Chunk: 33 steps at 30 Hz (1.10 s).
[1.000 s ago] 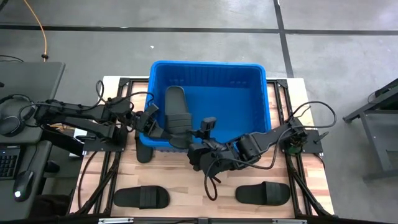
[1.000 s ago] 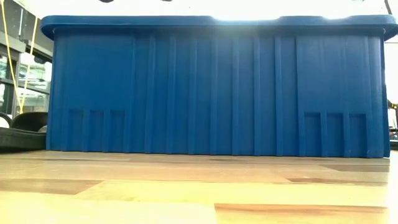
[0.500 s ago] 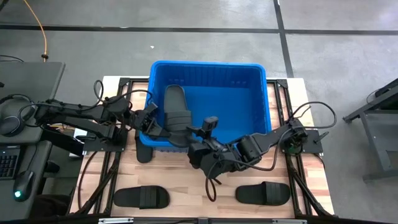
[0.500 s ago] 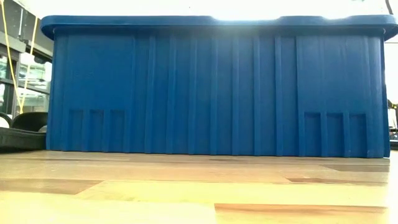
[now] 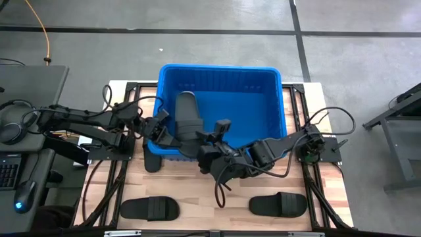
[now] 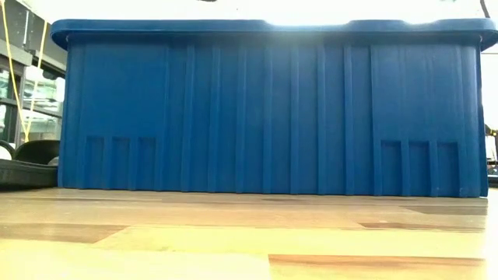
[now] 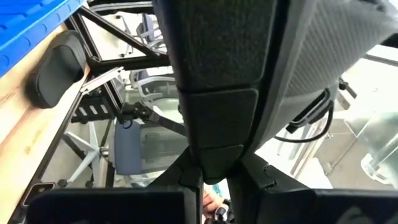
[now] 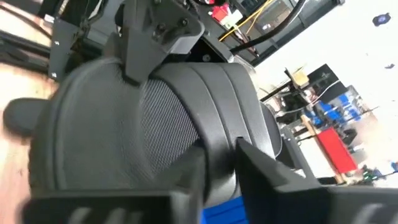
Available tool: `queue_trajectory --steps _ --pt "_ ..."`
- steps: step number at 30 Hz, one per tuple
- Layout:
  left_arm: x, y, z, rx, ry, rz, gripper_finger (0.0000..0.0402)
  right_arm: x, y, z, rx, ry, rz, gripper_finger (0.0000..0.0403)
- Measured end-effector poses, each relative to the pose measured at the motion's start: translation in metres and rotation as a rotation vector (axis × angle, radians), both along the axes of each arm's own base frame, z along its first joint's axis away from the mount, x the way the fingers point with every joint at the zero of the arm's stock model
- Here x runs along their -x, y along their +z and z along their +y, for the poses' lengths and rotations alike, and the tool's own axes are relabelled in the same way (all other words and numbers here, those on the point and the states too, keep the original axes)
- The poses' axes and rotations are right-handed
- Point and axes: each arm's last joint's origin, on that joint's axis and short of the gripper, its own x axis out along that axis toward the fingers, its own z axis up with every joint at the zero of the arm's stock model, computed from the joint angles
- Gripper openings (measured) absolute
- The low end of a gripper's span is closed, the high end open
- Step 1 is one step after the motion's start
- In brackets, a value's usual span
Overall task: Pick and place slides into bin
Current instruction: Put the black slide into the blue bin
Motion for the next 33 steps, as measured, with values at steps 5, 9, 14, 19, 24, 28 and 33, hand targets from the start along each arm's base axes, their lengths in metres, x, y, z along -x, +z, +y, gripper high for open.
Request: queue_trajectory --steps 5,9,14,19,24,28,33 --pt "0.000 0.000 0.001 -0.004 0.015 -0.003 0.0037 -0.002 0.001 -0.006 -0.065 -0.042 -0.056 0.0008" --pt "0.000 -0.001 0.001 -0.020 0.022 0.009 0.0081 -0.002 -0.002 -0.011 -0.089 -0.074 -0.065 0.0002" --pt "0.001 -0.010 0.001 -0.102 0.015 0.072 0.0161 0.003 -0.008 -0.013 -0.076 -0.102 -0.010 0.0001" --pt "0.002 -0.020 0.003 -0.116 -0.014 0.169 0.0244 0.007 -0.011 -0.015 -0.077 -0.141 -0.001 0.0000" --pt "0.002 -0.020 0.003 -0.153 -0.033 0.154 0.0289 0.009 -0.015 -0.018 -0.118 -0.131 0.038 0.0000" --pt "0.002 -0.008 0.002 -0.152 -0.068 0.023 0.0294 0.012 -0.024 -0.031 -0.204 -0.166 0.102 0.0000" --pt "0.019 0.010 0.002 -0.174 -0.014 -0.100 0.0295 0.015 -0.029 -0.049 -0.238 -0.250 0.134 0.0000"
